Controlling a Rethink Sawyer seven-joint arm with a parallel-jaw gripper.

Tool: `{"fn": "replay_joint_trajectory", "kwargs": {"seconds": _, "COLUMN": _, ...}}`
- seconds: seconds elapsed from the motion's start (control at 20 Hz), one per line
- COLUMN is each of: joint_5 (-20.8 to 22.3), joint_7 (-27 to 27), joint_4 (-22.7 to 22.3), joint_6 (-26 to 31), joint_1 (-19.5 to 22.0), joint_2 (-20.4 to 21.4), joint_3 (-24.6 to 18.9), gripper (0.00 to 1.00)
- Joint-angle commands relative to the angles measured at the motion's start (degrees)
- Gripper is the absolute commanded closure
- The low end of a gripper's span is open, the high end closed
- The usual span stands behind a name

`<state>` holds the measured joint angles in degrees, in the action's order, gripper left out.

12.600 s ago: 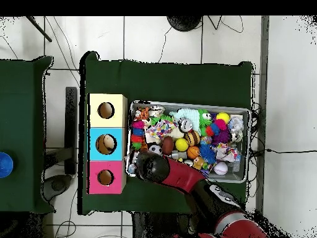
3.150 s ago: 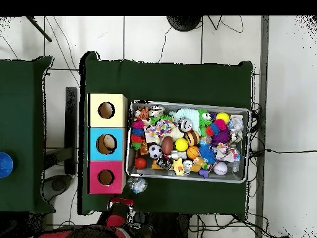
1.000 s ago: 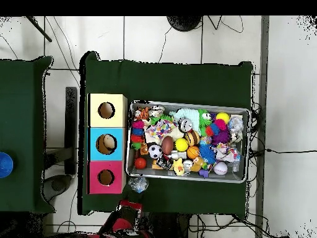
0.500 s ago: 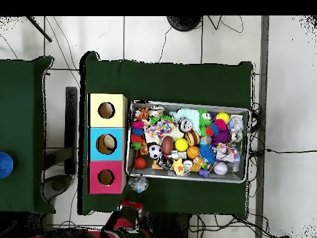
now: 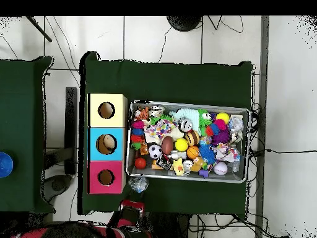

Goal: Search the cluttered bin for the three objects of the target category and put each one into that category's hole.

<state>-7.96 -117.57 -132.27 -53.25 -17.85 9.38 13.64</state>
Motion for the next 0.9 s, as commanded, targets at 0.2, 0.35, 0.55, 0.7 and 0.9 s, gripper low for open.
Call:
{"fn": "replay_joint_trajectory", "kwargs": {"seconds": 0.2, "joint_5": -5.64, "joint_7": -20.19, "joint_4": 11.81, "joint_6": -13.17, "joint_1": 3.25, "joint_2": -8.42, "joint_3": -6.51, "gripper": 0.00}}
{"fn": "replay_joint_trajectory", "kwargs": {"seconds": 0.35, "joint_5": -7.06, "joint_7": -20.85, "joint_4": 11.42, "joint_6": -16.19, "joint_1": 2.94, "joint_2": -8.62, "joint_3": -6.45, "gripper": 0.00}}
{"fn": "replay_joint_trajectory", "kwargs": {"seconds": 0.55, "joint_5": -9.64, "joint_7": -17.82, "joint_4": 10.09, "joint_6": -18.37, "joint_1": 0.25, "joint_2": -6.91, "joint_3": -4.35, "gripper": 0.00}}
{"fn": "replay_joint_trajectory", "kwargs": {"seconds": 0.7, "joint_5": -8.93, "joint_7": -16.91, "joint_4": 10.28, "joint_6": -17.91, "joint_1": 0.06, "joint_2": -6.06, "joint_3": -3.87, "gripper": 0.00}}
{"fn": "replay_joint_trajectory", "kwargs": {"seconds": 0.9, "joint_5": -8.05, "joint_7": -17.26, "joint_4": 11.43, "joint_6": -18.94, "joint_1": 0.26, "joint_2": -6.39, "joint_3": -3.65, "gripper": 0.00}}
